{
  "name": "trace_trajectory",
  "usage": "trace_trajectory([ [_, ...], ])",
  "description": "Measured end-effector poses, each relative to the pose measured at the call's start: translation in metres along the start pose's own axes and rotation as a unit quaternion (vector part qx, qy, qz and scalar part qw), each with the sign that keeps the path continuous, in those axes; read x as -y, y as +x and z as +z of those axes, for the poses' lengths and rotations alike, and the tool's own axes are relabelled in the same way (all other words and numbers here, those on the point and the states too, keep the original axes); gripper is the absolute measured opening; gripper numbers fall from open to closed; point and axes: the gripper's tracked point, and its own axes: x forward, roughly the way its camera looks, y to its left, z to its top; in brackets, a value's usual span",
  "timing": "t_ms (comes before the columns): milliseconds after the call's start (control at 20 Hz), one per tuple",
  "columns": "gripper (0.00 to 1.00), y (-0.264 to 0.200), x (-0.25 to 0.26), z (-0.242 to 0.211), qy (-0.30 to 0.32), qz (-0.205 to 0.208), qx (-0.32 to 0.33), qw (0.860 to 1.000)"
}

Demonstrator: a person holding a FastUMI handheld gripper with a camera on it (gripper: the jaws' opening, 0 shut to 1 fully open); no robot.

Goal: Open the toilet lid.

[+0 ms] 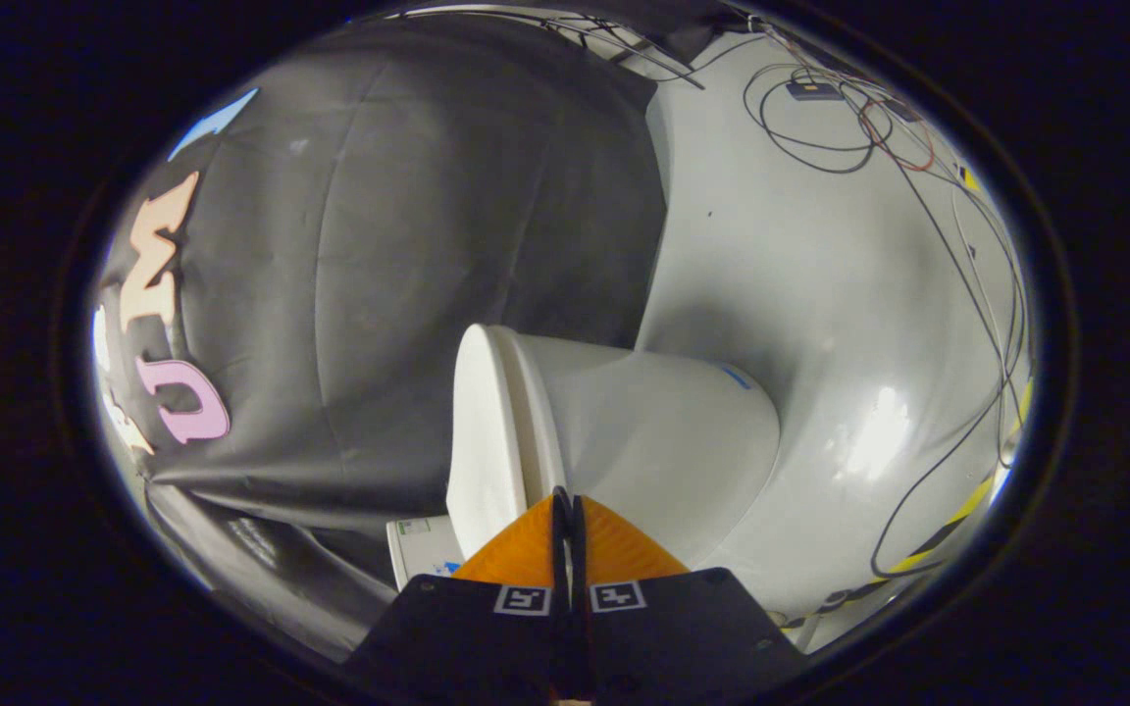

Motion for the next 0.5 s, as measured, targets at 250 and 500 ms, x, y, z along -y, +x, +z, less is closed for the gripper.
trace_trajectory([
  [250,0.0,-0.007,-0.014,-0.003,-0.048,-0.024,0.024,0.998],
  [500,0.0,-0.028,-0.051,-0.014,-0.105,-0.015,0.027,0.994],
])
